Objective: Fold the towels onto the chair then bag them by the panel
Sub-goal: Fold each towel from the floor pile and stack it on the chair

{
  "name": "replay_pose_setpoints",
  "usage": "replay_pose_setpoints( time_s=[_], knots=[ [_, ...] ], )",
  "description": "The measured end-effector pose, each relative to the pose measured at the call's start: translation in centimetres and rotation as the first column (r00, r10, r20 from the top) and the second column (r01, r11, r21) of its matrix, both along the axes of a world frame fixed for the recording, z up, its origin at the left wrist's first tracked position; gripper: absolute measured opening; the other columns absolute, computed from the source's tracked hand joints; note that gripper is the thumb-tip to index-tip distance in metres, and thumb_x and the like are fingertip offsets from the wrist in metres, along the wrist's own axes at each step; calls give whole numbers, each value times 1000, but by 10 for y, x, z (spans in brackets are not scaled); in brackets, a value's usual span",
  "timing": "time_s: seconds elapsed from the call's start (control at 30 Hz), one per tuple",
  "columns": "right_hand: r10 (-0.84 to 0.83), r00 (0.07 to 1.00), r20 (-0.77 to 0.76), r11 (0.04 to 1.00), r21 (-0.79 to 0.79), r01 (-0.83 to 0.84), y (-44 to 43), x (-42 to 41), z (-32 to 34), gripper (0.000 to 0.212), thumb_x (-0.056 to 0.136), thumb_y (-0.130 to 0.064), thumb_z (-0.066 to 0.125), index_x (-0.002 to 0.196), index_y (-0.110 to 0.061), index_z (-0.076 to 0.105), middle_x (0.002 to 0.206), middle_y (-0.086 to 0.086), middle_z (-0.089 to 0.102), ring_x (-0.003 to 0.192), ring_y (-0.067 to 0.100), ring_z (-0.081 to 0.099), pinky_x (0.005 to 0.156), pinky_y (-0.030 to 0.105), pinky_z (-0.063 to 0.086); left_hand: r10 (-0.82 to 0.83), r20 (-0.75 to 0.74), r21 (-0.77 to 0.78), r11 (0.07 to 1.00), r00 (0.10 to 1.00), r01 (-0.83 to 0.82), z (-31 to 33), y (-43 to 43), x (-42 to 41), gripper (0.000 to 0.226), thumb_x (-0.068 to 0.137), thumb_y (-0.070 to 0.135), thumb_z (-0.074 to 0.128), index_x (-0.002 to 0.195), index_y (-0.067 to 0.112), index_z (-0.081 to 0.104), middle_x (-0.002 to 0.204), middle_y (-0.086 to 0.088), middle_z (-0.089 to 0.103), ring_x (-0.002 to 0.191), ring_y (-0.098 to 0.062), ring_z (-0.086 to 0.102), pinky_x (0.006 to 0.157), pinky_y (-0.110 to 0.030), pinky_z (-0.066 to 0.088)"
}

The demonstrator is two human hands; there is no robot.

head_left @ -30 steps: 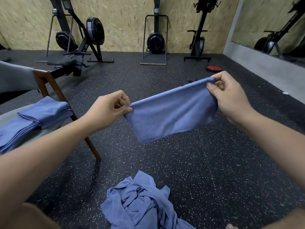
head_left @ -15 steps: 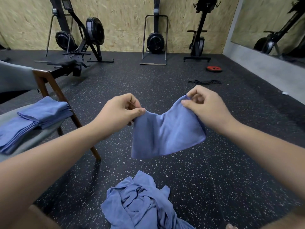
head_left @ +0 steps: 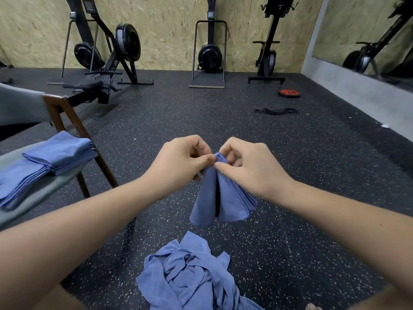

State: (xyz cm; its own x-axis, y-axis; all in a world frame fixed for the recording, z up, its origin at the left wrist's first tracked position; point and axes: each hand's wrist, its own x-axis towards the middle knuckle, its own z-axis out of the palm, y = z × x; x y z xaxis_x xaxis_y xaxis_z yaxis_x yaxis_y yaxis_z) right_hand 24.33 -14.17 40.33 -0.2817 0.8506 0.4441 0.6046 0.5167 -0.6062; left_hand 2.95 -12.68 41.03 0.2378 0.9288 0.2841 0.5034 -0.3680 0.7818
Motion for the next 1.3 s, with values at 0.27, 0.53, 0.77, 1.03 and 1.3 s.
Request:
replay_pose_setpoints(
  time_s=[0.27, 0.53, 0.77, 1.03, 1.3],
  knots=[
    [33, 997, 65, 999, 8, -34, -3, 0, 4, 14, 94, -25, 80, 103, -20, 69, 82, -7, 73, 68, 14, 69, 73, 38, 57, 31, 88, -32, 999, 996, -28, 5, -3, -2, 12, 98, 28, 78, 89, 20, 76, 76, -1, 79, 66, -19, 72, 72, -47, 64],
    [93, 994, -51, 986, -138, -99, -10, -3, 5, 21, 100, -8, 62, 113, -21, 73, 85, 0, 74, 66, 19, 76, 71, 50, 65, 43, 57, 7, 999, 997, -43, 8, -6, -5, 29, 84, 50, 89, 86, 25, 75, 77, 3, 76, 63, -6, 63, 64, -33, 53],
    [200, 979, -49, 948, -242, -206, -13, -6, 6, 42, 104, 3, 50, 136, -19, 68, 114, 7, 76, 94, 14, 77, 78, 36, 66, 34, -40, 35, 999, 999, -33, 6, 0, -13, 20, 80, 34, 87, 85, 27, 68, 80, 8, 75, 69, -4, 60, 69, -35, 53],
    [62, 983, 171, 998, -23, -59, 2, 10, 12, 54, 82, -36, 91, 127, -31, 61, 121, -11, 57, 111, 5, 58, 88, 16, 45, -65, -70, 6, 998, 995, 65, 20, -3, -15, 13, 76, 23, 67, 89, 25, 67, 77, 8, 67, 67, -9, 55, 67, -31, 46],
    [155, 980, 127, 939, -328, -106, 17, 26, 12, 19, 89, -32, 86, 102, -27, 75, 95, -5, 80, 93, 23, 74, 91, 50, 58, -150, -27, -40, 988, 988, 149, 23, -1, -21, 16, 82, 17, 66, 95, 25, 69, 81, 8, 66, 72, -13, 57, 68, -33, 46]
  ],
)
